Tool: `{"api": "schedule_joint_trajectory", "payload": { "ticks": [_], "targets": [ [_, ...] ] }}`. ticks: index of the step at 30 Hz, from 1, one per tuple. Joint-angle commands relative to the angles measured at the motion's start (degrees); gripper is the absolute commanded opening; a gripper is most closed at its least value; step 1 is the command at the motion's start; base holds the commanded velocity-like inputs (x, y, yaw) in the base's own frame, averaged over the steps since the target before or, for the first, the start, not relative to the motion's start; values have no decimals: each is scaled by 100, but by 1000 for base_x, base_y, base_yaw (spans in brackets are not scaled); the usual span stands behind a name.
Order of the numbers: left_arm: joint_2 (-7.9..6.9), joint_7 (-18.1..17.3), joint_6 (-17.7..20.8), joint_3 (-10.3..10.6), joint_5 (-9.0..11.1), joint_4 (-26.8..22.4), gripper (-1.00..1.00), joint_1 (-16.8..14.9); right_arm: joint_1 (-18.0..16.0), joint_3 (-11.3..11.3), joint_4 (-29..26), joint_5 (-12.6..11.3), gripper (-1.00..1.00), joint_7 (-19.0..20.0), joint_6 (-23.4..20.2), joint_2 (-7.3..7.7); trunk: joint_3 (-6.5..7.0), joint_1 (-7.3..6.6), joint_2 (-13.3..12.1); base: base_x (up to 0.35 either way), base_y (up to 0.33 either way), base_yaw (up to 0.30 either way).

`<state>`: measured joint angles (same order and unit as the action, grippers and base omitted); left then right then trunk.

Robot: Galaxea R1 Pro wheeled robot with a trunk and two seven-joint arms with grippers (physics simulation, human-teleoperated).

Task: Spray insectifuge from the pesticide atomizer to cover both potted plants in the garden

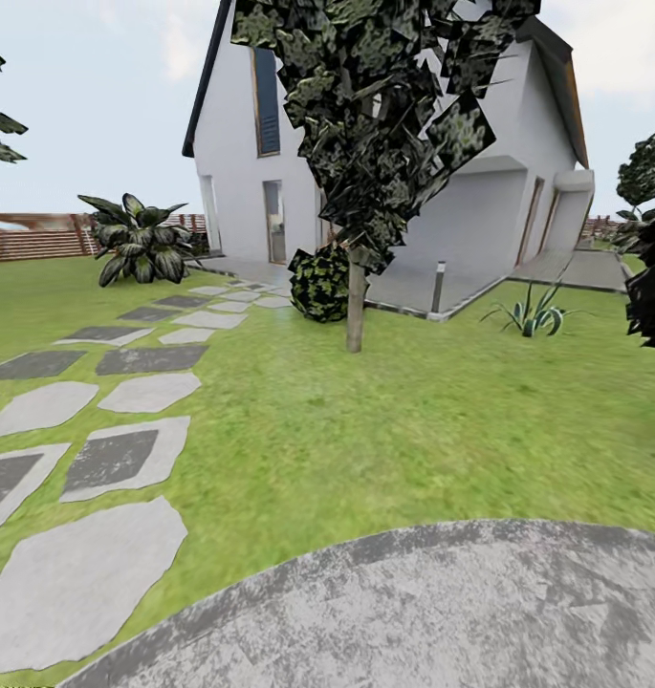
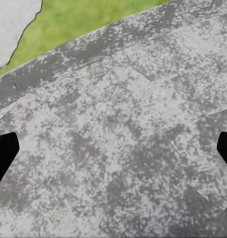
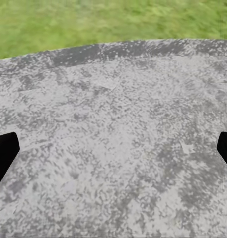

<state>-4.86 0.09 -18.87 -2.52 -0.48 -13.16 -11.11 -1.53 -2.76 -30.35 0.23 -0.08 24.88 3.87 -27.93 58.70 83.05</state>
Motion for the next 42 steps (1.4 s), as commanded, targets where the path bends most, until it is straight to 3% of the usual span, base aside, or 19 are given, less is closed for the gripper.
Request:
{"api": "schedule_joint_trajectory", "payload": {
  "ticks": [1, 31, 42],
  "targets": [
    [2, 1, -20, -21, -1, 7, 100, -6, -1, -5, 3, 3, 100, -1, 17, 0, -6, 3, 3, 286, -206, 279],
    [1, 9, -20, -30, 21, 7, 100, -6, -3, 4, 3, 11, 100, 17, 17, -8, -6, 3, 3, 273, -204, 279],
    [4, 9, -22, -30, 27, 4, 100, -6, 0, 4, 3, 9, 100, 17, 17, -9, -6, 3, 3, 62, -41, 279]
  ]
}}
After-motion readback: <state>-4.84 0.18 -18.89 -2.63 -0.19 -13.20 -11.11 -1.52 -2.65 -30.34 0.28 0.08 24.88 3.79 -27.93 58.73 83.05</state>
